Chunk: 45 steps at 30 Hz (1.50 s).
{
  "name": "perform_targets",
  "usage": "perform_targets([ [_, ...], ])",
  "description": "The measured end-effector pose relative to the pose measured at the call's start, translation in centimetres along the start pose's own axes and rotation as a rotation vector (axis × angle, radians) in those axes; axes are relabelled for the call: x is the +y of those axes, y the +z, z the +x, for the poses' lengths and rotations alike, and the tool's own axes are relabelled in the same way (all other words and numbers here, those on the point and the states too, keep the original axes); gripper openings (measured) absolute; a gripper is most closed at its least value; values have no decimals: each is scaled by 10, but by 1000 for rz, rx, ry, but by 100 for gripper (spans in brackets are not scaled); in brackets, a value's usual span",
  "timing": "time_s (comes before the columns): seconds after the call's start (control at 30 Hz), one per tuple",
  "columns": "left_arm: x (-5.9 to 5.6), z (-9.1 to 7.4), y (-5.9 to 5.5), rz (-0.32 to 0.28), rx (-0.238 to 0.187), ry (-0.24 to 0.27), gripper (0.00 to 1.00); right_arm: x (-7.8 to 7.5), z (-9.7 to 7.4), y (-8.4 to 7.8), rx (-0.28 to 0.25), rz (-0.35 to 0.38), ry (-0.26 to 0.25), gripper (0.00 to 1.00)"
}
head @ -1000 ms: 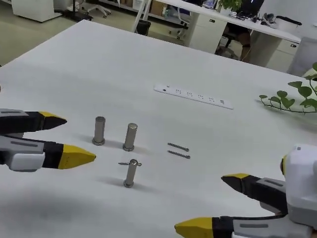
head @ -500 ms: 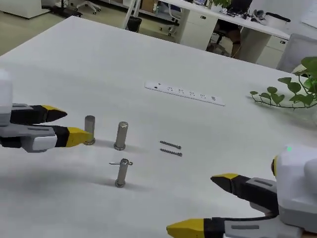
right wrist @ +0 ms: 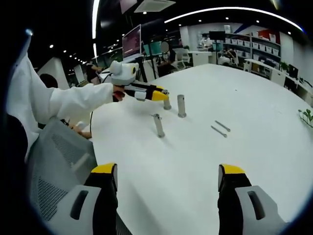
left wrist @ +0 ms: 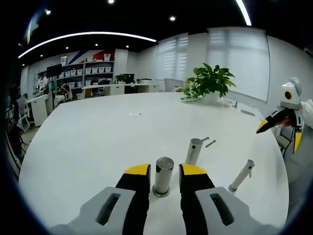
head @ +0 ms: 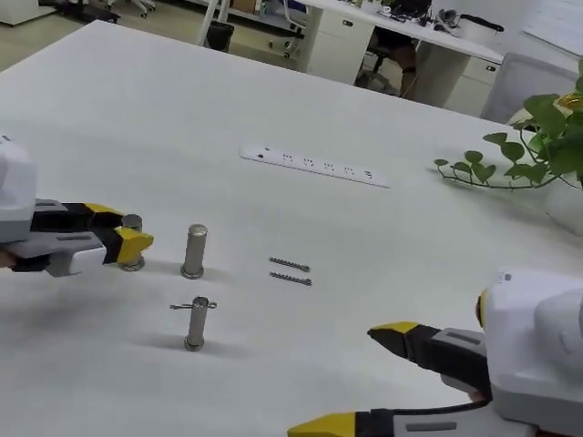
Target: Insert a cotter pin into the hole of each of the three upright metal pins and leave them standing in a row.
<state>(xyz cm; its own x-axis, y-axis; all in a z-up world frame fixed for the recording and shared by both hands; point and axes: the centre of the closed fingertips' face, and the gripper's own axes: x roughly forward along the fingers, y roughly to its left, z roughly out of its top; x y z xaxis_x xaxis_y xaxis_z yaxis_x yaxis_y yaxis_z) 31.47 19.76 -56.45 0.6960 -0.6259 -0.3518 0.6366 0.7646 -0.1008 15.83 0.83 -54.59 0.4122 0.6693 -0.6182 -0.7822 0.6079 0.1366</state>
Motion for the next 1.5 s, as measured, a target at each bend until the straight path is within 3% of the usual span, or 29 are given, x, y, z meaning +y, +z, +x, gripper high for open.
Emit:
perform_targets([
  [0.37,1,5,-9,40,52,20,10,1,4,-1,4,2,13,81],
  [0.47,6,6,-10,-107,55,56,11,3,4,-2,3,0,18,81],
  [0.53,7,5,-9,-30,54,48,11,4,4,-2,1,0,21,80],
  [0.63,5,4,-9,26,62,55,10,5,4,-3,-1,-1,21,80],
  [0.8,9,0,-8,-3,80,77,9,7,4,-2,-10,1,24,80],
  [0.83,7,-3,-6,-5,83,69,9,7,4,-2,-10,1,24,80],
  [0.9,-1,-7,6,23,50,39,9,7,3,-1,-14,-2,25,80],
  [1.0,-9,-12,26,16,11,24,9,6,4,-1,-18,0,24,79],
  [1.03,-14,-14,36,-10,-5,15,9,6,4,-1,-18,0,24,79],
  [1.17,-34,-17,63,51,-36,-20,9,7,3,0,-25,2,28,79],
  [1.27,-51,-18,81,42,-55,-46,9,8,3,2,-33,-2,30,79],
  [1.33,-59,-16,87,51,-69,-61,9,8,2,4,-39,-4,28,79],
  [1.5,-88,-10,91,95,-53,-109,9,9,3,4,-46,0,32,79],
])
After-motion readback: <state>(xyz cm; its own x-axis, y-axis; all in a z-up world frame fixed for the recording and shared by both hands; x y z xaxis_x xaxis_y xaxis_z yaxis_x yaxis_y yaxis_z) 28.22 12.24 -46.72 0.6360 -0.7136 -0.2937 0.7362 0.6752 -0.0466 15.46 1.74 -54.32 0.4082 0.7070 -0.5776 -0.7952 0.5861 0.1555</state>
